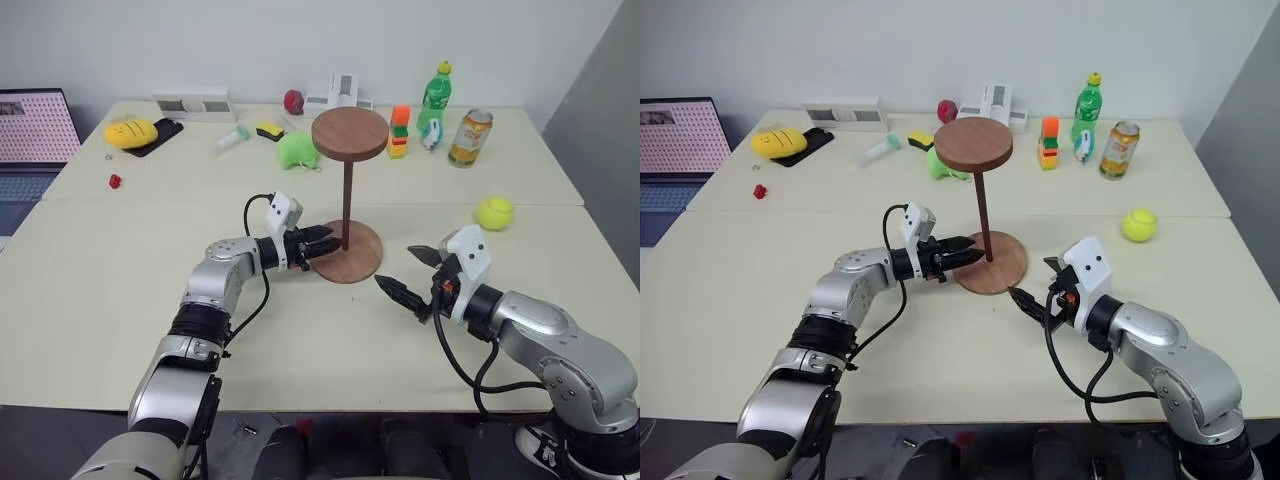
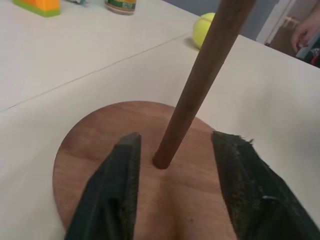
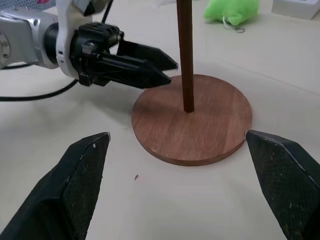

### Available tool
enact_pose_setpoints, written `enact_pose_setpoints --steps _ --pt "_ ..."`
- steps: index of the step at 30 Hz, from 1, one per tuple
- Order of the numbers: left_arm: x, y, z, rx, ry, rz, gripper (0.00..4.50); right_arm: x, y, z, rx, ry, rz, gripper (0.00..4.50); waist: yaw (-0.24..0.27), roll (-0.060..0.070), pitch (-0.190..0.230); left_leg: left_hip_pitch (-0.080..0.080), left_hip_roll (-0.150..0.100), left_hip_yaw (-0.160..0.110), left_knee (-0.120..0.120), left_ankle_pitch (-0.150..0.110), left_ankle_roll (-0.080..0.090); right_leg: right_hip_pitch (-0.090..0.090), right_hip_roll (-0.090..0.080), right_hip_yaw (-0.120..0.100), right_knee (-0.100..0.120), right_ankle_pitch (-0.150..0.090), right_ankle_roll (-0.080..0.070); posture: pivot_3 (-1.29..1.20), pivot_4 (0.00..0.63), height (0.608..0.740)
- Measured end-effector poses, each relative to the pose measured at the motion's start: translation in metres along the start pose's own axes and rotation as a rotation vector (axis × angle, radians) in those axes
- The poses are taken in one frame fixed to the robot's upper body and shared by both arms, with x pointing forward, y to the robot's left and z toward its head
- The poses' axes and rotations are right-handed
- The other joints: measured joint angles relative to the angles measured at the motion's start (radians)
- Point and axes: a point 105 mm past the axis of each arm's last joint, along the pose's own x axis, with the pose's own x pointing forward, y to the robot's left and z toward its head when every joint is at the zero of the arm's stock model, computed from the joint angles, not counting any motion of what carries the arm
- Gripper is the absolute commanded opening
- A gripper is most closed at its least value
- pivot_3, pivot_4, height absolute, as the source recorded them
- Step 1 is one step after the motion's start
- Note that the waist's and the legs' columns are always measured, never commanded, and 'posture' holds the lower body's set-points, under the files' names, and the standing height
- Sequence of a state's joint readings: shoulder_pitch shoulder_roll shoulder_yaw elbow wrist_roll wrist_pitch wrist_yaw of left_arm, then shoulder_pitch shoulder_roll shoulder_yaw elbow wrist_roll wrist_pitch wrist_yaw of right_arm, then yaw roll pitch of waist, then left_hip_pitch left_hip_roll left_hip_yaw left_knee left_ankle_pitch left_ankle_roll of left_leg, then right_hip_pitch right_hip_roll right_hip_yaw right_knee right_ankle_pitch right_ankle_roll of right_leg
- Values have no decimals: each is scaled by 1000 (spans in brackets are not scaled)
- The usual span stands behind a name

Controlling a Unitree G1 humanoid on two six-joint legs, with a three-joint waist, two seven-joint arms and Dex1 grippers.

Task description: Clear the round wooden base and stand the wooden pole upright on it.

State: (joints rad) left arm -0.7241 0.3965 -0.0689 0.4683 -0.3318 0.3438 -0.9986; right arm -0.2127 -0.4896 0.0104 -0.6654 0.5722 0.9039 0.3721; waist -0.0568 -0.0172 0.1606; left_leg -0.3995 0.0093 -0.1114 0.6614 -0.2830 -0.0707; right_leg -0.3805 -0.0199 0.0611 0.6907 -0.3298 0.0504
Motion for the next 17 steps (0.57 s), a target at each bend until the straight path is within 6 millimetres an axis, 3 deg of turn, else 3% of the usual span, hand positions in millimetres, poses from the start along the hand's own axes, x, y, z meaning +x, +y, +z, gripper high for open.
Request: enact_pose_setpoints --steps 4,7,10,13,17 --pt "-26 -2 -8 46 72 -1 3892 1 1 1 -2 -1 18 4500 -5 1 0 2 0 1 0 0 0 0 0 2 1 0 0 0 150 740" --pt "-63 3 -28 60 209 16 4493 1 -3 -2 -4 21 34 4500 -6 1 1 3 1 1 0 -2 4 0 1 1 3 0 0 0 150 740" --pt "-104 7 -30 122 350 11 4493 -2 -10 -4 -33 59 67 4500 -5 2 3 3 0 1 0 -2 4 0 1 2 4 0 0 0 150 740" --pt "-143 19 -11 215 445 72 4493 -9 -29 -2 -59 88 71 4500 2 3 5 3 0 1 0 -2 4 1 1 1 3 0 0 0 150 740" --pt "-158 17 2 238 444 73 4493 -10 -41 0 -58 96 102 4500 8 4 6 2 0 2 0 -2 5 1 0 1 2 0 0 0 150 740"
